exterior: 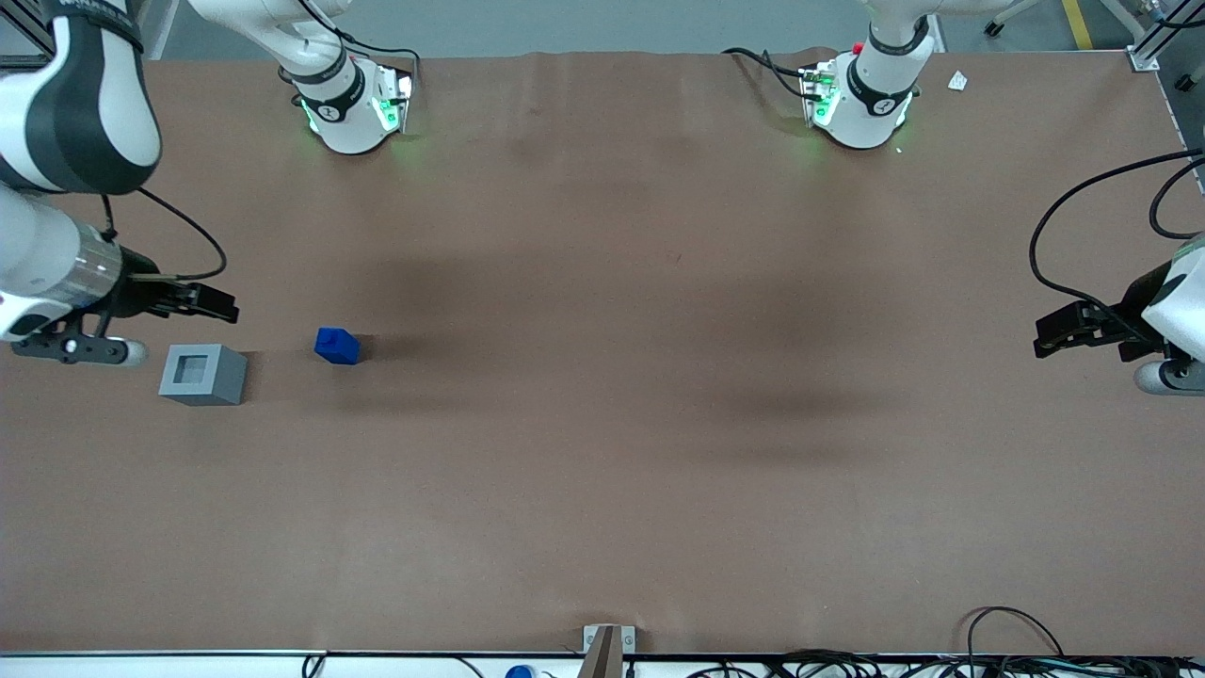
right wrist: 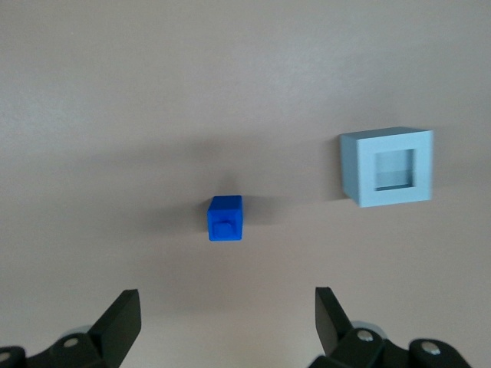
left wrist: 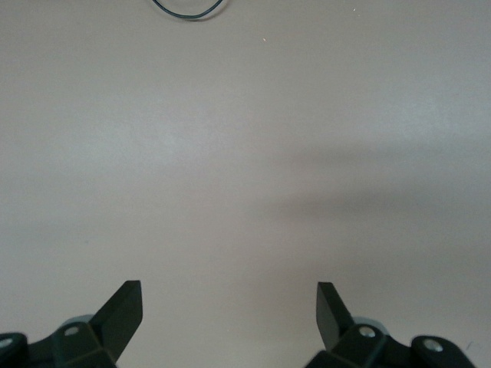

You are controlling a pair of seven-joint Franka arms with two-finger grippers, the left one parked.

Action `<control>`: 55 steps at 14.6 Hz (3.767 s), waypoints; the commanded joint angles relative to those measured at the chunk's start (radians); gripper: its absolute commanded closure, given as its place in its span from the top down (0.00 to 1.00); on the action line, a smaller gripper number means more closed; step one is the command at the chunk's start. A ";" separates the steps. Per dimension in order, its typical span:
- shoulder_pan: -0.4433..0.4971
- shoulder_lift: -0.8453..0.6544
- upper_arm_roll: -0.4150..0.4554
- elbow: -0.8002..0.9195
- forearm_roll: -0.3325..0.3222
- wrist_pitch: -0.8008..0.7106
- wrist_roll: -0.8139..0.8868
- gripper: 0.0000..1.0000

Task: Insert blue part into gray base with right arm
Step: 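Lower the right gripper over the blue part, fingers straddling it, then close the right gripper on the blue part and lift it, then carry the blue part over the gray base's square opening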

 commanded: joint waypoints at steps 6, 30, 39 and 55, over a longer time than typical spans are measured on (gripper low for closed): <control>0.022 -0.043 0.003 -0.323 0.022 0.314 0.009 1.00; 0.096 0.155 0.003 -0.616 0.022 0.907 0.110 0.56; 0.087 0.140 0.001 -0.575 0.022 0.852 0.106 0.12; -0.198 0.089 -0.005 -0.305 0.010 0.460 -0.334 0.11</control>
